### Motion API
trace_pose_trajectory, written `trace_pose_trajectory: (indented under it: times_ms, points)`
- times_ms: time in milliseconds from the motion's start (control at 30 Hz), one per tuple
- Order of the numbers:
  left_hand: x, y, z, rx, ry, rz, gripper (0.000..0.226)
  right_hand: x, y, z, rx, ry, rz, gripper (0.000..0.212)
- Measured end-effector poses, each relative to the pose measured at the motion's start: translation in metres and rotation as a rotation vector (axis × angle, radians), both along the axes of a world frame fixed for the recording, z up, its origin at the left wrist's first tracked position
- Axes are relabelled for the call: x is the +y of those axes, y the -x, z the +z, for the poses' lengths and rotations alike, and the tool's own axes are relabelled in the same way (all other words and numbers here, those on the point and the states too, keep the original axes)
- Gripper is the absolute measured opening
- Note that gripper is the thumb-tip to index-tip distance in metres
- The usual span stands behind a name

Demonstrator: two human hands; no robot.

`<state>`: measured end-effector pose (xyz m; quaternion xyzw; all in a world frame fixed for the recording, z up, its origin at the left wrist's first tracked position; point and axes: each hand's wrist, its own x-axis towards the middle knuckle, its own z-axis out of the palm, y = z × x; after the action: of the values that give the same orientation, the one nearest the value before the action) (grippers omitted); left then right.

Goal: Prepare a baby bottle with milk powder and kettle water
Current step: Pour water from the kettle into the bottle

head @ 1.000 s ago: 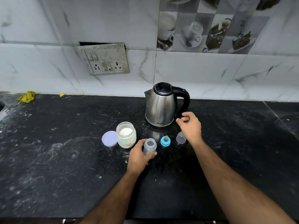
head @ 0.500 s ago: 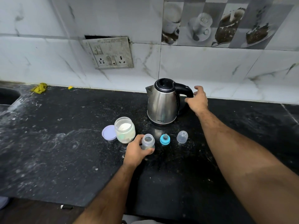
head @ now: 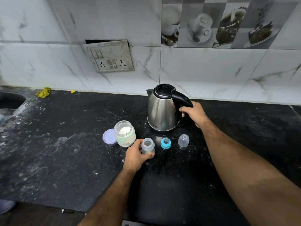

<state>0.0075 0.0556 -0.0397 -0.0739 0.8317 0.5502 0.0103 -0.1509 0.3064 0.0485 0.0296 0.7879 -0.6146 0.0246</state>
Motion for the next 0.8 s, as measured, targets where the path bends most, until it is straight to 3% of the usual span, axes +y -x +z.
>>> trace_pose_trajectory:
  times_ms: [133, 433, 600, 800]
  points:
    - [-0.001, 0.002, -0.001, -0.002, 0.023, -0.002, 0.052, -0.002, -0.005, 0.0, -0.024, 0.031, 0.029, 0.014]
    - [0.0, 0.0, 0.004, -0.011, 0.049, -0.007, 0.05, -0.022, -0.013, -0.006, 0.009, 0.047, -0.197, 0.024]
    - [0.0, 0.001, 0.005, -0.022, 0.075, -0.006, 0.049, -0.033, -0.016, -0.004, 0.02, 0.046, -0.254, 0.007]
    - [0.0, 0.001, 0.005, -0.03, 0.104, -0.006, 0.047, -0.046, -0.015, 0.008, 0.055, 0.058, -0.301, 0.005]
